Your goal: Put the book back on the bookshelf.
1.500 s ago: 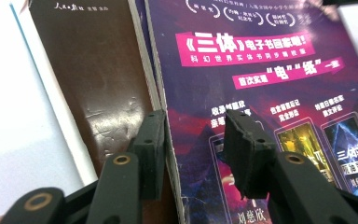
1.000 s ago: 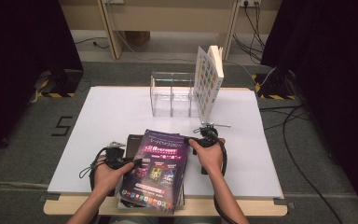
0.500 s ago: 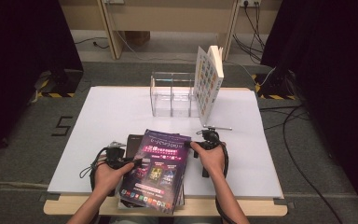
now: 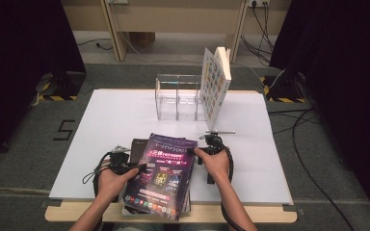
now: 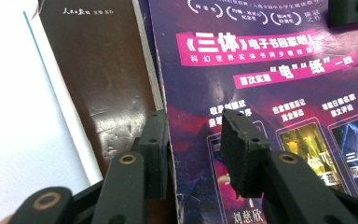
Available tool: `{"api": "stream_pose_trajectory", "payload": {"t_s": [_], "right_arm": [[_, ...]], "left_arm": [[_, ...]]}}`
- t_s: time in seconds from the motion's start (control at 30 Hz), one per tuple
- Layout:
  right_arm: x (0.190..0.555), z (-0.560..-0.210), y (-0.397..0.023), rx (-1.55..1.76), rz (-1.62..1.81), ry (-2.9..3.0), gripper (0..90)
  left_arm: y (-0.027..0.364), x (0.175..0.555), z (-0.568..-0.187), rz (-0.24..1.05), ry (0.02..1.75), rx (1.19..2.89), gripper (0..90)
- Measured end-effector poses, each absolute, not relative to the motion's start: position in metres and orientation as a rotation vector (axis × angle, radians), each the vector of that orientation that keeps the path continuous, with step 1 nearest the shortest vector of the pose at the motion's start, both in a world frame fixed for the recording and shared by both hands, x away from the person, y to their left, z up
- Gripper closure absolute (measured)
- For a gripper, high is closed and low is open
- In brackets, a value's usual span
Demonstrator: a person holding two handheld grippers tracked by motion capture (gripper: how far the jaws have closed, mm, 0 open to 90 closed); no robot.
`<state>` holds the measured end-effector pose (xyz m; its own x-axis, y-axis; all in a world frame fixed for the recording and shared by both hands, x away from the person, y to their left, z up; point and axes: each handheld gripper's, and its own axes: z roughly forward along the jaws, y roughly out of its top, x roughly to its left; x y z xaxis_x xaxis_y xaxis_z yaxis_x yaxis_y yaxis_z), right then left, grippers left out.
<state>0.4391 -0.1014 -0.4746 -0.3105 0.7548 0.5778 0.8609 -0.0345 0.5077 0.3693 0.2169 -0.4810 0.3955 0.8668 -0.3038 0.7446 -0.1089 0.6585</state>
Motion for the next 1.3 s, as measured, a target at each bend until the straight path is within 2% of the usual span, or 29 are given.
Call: {"api": "stream_pose_trajectory", "payload": {"t_s": [0.3, 0.43, 0.77, 1.3], "right_arm": [[0.436, -0.463, -0.102, -1.750, -1.365, -1.991, 80.6], [0.434, -0.453, -0.102, -1.742, -1.443, -1.969, 82.6], [0.428, -0.415, -0.104, -1.748, -1.599, -2.033, 84.6], [0.423, -0.356, -0.119, -1.821, -1.855, -2.186, 84.8]], "left_arm": [[0.224, 0.367, -0.482, 0.179, 1.372, 1.825, 59.2], [0.232, 0.360, -0.477, 0.219, 1.348, 1.779, 57.6], [0.244, 0.348, -0.479, 0.253, 1.327, 1.716, 56.3], [0.240, 0.345, -0.489, 0.252, 1.305, 1.721, 55.8]]}}
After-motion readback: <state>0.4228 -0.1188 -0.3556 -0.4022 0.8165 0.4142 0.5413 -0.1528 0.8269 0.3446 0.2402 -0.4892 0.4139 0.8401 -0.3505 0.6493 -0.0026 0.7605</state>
